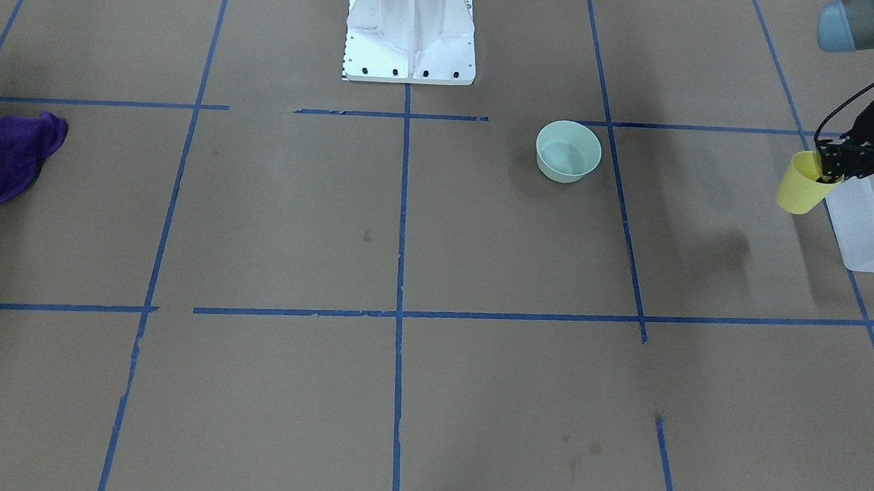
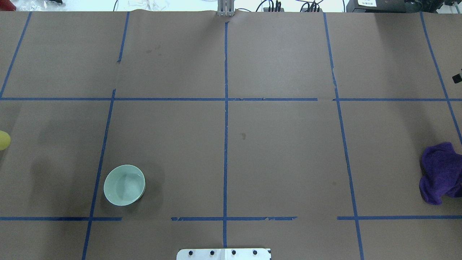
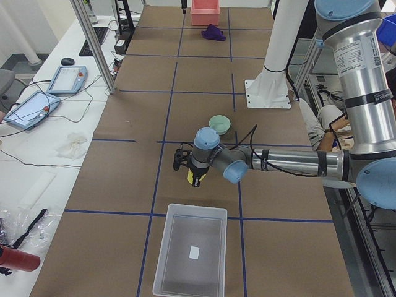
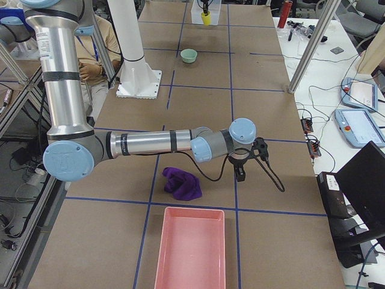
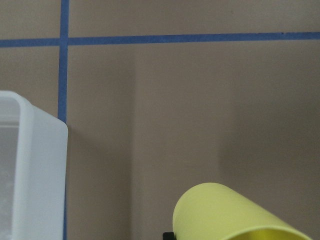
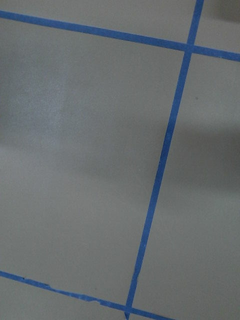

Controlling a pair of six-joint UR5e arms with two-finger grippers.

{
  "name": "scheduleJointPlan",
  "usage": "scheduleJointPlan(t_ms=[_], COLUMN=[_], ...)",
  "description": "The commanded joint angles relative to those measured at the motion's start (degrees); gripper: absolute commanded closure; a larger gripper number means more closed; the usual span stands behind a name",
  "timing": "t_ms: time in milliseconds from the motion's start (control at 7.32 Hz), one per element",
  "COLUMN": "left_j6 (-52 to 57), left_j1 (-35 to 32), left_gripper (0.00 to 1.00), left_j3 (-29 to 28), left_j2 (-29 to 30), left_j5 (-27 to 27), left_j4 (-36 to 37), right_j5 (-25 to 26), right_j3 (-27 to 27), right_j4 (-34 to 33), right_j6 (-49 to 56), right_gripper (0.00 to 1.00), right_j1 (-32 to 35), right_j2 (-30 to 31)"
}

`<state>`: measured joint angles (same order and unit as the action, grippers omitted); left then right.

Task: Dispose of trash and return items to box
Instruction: 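Grasp the yellow cup with the left gripper and lower it into the clear box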

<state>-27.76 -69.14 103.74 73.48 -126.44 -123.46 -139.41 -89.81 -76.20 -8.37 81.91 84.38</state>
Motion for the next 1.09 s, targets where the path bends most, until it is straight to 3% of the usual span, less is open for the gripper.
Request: scheduleJointPlan(t_ms=[0,137,273,547,683,957], left_j6=[34.46,44.62,48.37,41.18,38.85,38.22], left_j1=[-20.95,-26.86,-28.57,-28.50,-26.15,-20.71], left_gripper=[1.00,1.00,1.00,1.00,1.00,1.00], left_j3=[-8.14,-16.38,-22.56,-24.81,-25.34,-26.22], left_j2=[6.61,11.11,13.16,12.74,12.56,12.47], left_j5=[-1.36,-1.36,-1.44,-3.01,-9.12,-13.99], left_j4=[15.90,18.76,18.79,18.53,18.35,18.09], right_j5=[0.01,0.01,0.01,-0.16,-0.16,-0.16], right_j3=[-0.72,-0.98,-1.07,-1.07,-1.85,-2.04], right_j4=[0.09,0.09,0.09,0.09,0.09,0.09], right_j6=[-2.69,-2.71,-2.79,-2.79,-2.79,-2.88], right_gripper=[0.00,0.00,0.00,0.00,0.00,0.00], right_j1=[0.00,0.00,0.00,0.00,0.00,-0.61], right_j2=[0.08,0.08,0.08,0.08,0.25,0.61])
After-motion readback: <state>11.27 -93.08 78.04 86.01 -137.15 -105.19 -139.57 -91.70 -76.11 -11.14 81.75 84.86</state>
